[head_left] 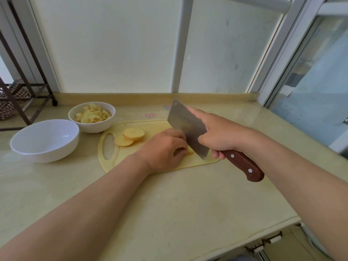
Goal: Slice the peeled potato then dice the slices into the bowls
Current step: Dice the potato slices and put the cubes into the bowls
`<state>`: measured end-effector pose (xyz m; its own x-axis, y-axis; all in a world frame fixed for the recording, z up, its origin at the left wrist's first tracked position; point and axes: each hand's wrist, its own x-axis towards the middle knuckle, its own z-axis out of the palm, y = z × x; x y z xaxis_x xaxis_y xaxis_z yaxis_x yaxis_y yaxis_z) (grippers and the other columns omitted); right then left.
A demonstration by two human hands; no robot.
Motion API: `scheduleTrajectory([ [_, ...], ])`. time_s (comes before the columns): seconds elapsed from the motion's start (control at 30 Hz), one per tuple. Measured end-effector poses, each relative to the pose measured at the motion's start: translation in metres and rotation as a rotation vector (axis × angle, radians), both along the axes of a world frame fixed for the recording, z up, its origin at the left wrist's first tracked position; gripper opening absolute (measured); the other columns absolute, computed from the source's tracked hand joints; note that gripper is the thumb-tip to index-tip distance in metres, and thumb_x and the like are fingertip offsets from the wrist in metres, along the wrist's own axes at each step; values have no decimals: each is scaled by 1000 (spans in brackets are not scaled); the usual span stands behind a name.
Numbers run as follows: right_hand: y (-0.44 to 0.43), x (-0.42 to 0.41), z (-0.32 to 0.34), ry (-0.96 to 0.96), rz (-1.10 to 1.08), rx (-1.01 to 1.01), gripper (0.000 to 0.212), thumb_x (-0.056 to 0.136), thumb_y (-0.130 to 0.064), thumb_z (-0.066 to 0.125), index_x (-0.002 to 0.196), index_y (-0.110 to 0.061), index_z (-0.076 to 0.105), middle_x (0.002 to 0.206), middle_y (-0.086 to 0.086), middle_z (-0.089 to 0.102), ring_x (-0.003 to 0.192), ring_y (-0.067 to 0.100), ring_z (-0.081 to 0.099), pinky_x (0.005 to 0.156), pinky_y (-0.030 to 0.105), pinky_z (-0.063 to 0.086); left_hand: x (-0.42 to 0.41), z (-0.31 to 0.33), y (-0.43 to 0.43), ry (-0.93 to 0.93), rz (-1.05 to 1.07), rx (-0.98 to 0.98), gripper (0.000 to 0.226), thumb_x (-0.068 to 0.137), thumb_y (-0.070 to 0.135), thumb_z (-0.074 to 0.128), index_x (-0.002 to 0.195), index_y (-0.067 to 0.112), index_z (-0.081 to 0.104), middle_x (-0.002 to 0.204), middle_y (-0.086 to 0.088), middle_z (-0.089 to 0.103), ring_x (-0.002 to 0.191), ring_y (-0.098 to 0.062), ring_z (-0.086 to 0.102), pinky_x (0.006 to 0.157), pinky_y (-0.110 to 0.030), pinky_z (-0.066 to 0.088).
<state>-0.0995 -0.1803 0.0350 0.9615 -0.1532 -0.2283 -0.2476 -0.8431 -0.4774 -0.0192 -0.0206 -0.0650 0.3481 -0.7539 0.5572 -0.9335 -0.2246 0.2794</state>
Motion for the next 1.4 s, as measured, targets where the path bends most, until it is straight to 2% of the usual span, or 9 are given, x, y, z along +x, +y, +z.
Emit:
scheduleTrajectory([
  [0.33,8,-1,0,21,22,-22,102,85,-2,39,153,-66,-1,73,20,72,53,29,68,50,35,59,1,-1,-1,-17,-13,-30,5,78,9,71,80,11,75,88,-2,66,80,-23,60,74,-30,49],
  [0.5,9,-13,5,63,51,-67,103,90,1,38,152,-66,-10,72,16,71,48,22,66,45,29,53,1,-1,0,-18,-16,-32,4,80,10,71,81,11,75,88,-3,65,80,-22,59,73,-35,51],
  [0.57,8,-20,9,82,64,-72,103,92,1,38,151,-68,-11,83,15,72,46,19,65,45,27,52,1,-1,0,-15,-22,-29,4,81,11,71,82,11,75,88,-2,65,80,-21,59,73,-35,52],
  [0.67,8,-28,12,100,81,-76,104,91,0,39,148,-72,-10,113,19,69,51,23,68,47,30,55,2,0,0,-10,-23,-43,3,81,12,73,82,11,76,87,-2,66,80,-20,59,72,-35,54],
  [0.7,8,-29,12,105,84,-83,103,91,0,39,148,-71,-10,112,19,69,52,24,69,47,31,55,3,0,0,-9,-28,-46,3,81,11,74,81,11,77,86,-1,66,79,-20,60,71,-34,54],
  [0.83,14,-14,5,111,84,-123,102,92,-1,40,153,-64,-10,86,15,70,46,21,64,45,28,52,7,-1,-1,-10,-36,-28,9,82,14,70,81,13,79,84,-1,67,77,-20,61,69,-32,54],
  [1.0,25,16,-6,71,79,-127,100,94,-5,44,156,-58,-12,72,15,70,37,16,58,42,26,50,10,-1,-2,7,-49,-17,12,80,14,69,84,14,80,84,-3,68,77,-21,64,67,-30,54],
  [1.17,22,18,-10,64,55,-97,100,93,-6,45,156,-58,-13,76,16,72,49,22,66,47,28,54,8,-2,0,20,-41,-55,10,79,14,71,83,12,80,83,-3,68,76,-21,64,67,-29,53],
  [1.4,13,-1,-6,104,52,-94,100,91,-3,39,153,-64,-11,78,19,72,43,19,61,46,28,51,6,-1,3,25,-4,-77,5,79,17,76,81,13,79,84,-1,67,78,-21,63,71,-27,51],
])
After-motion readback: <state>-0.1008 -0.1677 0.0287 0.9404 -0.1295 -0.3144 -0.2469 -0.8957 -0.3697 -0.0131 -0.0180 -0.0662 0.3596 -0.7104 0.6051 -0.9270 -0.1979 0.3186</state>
